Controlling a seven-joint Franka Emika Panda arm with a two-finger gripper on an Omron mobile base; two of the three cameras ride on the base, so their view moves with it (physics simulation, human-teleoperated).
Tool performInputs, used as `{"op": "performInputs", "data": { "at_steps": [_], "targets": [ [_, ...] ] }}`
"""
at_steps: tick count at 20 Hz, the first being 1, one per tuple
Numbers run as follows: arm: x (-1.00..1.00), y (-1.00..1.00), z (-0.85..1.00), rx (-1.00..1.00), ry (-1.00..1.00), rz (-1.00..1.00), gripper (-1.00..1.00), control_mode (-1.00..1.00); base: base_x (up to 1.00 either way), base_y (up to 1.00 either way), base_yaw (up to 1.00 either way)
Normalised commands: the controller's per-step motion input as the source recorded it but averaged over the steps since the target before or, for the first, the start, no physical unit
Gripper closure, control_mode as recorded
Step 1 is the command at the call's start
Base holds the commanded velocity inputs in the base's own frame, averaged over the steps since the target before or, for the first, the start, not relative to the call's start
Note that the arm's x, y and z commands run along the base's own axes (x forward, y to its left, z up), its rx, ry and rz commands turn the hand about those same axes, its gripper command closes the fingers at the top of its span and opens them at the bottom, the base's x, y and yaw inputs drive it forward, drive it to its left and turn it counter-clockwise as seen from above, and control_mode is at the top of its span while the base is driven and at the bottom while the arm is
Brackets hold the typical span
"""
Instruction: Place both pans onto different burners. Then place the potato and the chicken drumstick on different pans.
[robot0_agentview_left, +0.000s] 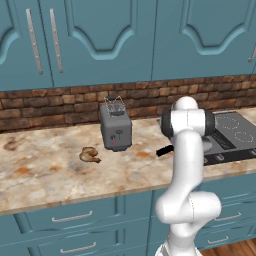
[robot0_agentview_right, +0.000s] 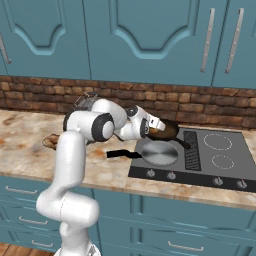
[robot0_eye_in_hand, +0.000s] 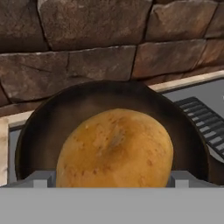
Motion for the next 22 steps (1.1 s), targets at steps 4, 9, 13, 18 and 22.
{"op": "performInputs", "data": {
  "at_steps": [4,9,13,18,22],
  "targets": [
    [0.34,-0.49,0.0,0.07,0.0,0.0,1.0,-1.0,0.0,0.0,0.0],
    [0.18,-0.53,0.0,0.1,0.0,0.0,1.0,-1.0,0.0,0.0,0.0],
    [0.0,-0.42,0.0,0.13,0.0,0.0,1.0,-1.0,0.0,0.0,0.0],
    [0.0,-0.12,-0.14,0.11,0.0,0.0,1.0,-1.0,0.0,0.0,0.0],
    [0.0,0.0,-0.36,0.06,0.0,0.02,1.0,-1.0,0.0,0.0,0.0]
  ]
}}
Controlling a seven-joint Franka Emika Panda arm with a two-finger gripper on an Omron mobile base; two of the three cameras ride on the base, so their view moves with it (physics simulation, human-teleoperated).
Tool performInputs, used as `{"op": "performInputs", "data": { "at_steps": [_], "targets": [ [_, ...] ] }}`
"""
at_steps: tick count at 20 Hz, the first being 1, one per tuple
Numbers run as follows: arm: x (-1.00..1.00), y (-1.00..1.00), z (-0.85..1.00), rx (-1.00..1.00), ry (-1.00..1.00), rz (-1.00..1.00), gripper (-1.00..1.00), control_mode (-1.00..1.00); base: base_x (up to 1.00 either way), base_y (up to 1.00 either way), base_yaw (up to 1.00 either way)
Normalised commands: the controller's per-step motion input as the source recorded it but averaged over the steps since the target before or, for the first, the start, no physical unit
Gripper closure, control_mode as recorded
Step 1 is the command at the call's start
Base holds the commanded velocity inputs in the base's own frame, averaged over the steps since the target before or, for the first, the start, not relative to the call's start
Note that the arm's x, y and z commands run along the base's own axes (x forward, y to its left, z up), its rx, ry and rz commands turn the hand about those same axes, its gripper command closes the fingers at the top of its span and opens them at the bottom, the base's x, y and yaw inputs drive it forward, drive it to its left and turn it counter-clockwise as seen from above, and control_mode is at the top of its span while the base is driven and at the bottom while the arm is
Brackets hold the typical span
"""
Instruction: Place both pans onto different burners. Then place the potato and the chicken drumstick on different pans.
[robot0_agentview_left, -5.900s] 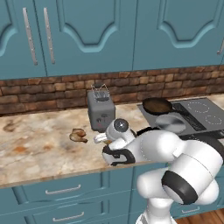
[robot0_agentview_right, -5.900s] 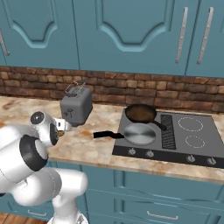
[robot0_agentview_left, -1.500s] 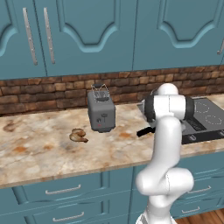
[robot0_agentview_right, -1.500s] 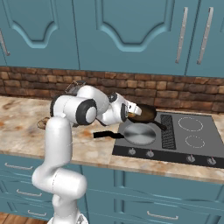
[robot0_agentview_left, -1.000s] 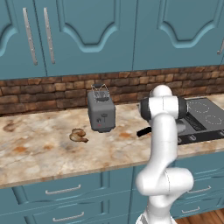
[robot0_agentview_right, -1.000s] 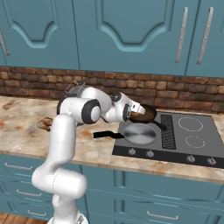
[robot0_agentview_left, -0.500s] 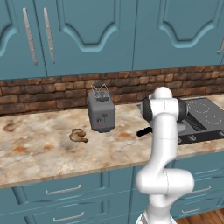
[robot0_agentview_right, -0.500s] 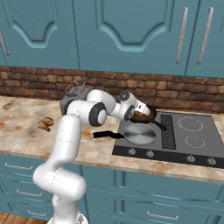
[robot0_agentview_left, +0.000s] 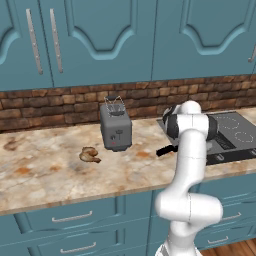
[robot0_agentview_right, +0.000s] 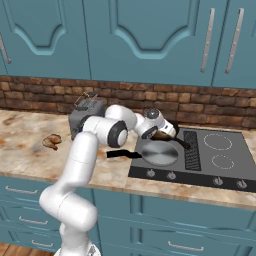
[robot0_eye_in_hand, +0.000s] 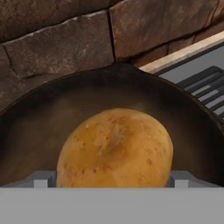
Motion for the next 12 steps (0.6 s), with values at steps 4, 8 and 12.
{"op": "performInputs", "data": {
  "at_steps": [4,8,12],
  "targets": [
    [0.04,0.0,-0.13,0.0,0.0,0.01,1.0,-1.0,0.0,0.0,0.0],
    [0.12,-0.05,0.06,0.0,0.0,0.0,1.0,-1.0,0.0,0.0,0.0],
    [0.16,-0.01,-0.07,0.0,0.0,0.0,-1.0,-1.0,0.0,0.0,0.0]
  ]
}}
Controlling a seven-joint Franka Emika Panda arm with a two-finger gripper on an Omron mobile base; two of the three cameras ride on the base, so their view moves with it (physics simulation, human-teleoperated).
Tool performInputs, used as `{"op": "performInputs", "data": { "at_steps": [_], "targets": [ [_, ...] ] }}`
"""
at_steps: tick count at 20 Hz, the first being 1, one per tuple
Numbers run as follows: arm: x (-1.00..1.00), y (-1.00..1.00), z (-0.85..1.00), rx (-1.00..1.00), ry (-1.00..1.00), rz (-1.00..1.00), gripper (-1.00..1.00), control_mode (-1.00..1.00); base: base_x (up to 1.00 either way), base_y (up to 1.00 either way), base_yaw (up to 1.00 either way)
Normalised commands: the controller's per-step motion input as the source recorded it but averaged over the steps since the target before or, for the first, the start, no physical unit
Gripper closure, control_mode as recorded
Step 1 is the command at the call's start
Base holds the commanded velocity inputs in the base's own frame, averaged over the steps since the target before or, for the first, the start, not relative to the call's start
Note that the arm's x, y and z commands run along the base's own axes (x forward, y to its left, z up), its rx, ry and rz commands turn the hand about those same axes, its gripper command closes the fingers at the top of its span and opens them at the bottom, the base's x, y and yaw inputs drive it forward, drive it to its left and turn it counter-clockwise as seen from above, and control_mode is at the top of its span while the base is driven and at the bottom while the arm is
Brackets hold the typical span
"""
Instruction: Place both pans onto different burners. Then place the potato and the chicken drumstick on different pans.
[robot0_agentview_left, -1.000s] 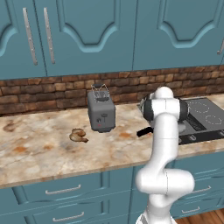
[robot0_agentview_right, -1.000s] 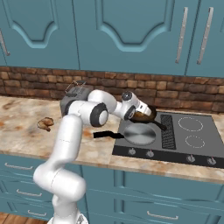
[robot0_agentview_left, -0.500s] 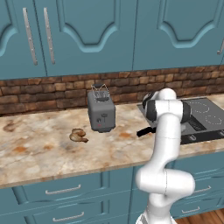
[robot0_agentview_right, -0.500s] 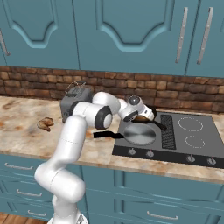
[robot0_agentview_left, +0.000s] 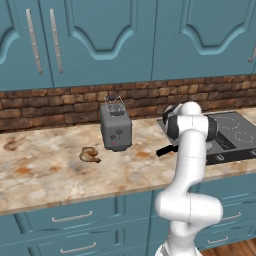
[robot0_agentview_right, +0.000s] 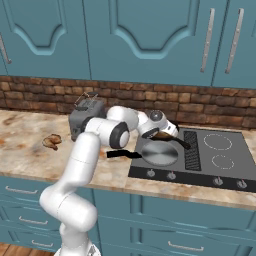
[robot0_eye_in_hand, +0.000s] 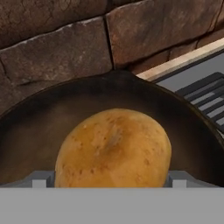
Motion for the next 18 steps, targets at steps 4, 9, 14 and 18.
{"op": "performInputs", "data": {
  "at_steps": [4,9,14,18],
  "targets": [
    [0.04,0.0,0.01,0.0,0.0,0.0,-1.0,-1.0,0.0,0.0,0.0],
    [0.0,0.0,0.28,0.0,-0.02,0.0,-1.0,-1.0,0.0,0.0,0.0],
    [0.0,0.0,0.07,0.0,0.0,0.03,-1.0,-1.0,0.0,0.0,0.0],
    [0.0,0.0,-0.01,0.0,0.0,0.26,-1.0,-1.0,0.0,0.0,0.0]
  ]
}}
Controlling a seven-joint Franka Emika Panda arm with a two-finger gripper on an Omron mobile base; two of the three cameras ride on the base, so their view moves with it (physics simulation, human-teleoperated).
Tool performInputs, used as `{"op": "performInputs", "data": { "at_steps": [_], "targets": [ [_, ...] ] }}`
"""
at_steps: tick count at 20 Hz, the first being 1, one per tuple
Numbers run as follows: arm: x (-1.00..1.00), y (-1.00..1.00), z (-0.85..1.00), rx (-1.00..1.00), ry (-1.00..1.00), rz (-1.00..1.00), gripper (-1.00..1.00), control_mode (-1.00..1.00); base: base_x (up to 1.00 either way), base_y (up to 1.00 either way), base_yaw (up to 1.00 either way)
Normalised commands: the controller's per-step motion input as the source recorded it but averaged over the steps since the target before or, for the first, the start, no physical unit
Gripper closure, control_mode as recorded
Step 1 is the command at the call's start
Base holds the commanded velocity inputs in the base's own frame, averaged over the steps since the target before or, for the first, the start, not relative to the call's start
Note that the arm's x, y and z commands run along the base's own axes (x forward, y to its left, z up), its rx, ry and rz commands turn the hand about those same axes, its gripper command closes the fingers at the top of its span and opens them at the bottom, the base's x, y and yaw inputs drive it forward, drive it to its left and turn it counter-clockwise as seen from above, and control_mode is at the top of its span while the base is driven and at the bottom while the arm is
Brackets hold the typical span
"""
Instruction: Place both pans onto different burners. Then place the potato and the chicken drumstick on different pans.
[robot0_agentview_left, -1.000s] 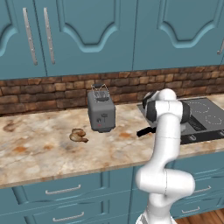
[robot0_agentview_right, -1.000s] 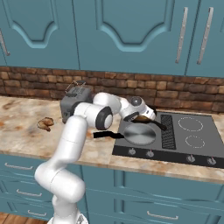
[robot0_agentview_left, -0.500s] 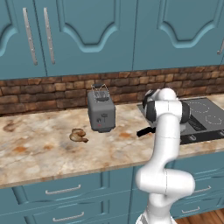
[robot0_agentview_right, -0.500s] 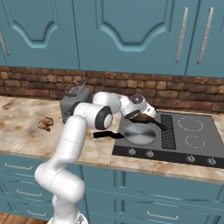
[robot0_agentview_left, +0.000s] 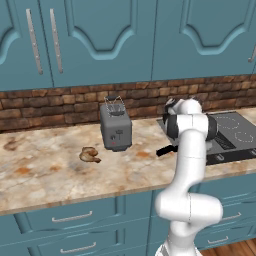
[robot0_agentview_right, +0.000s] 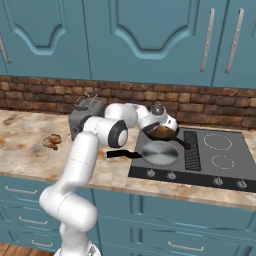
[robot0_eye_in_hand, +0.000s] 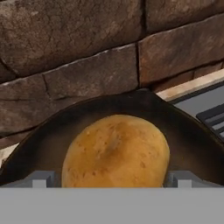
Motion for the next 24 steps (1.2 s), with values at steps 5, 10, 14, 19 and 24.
{"op": "performInputs", "data": {
  "at_steps": [5,10,14,19,24],
  "targets": [
    [0.03,0.0,-0.33,-0.03,0.06,0.36,-1.0,-1.0,0.0,0.0,0.0],
    [0.01,0.0,-0.22,-0.09,0.06,0.22,-1.0,-1.0,0.0,0.0,0.0],
    [0.0,0.01,0.0,-0.05,0.0,0.16,-1.0,-1.0,0.0,0.0,0.0],
    [-0.07,0.1,0.06,-0.09,0.0,0.07,-1.0,-1.0,0.0,0.0,0.0],
    [-0.18,0.34,0.0,-0.1,0.0,0.03,-1.0,-1.0,0.0,0.0,0.0]
  ]
}}
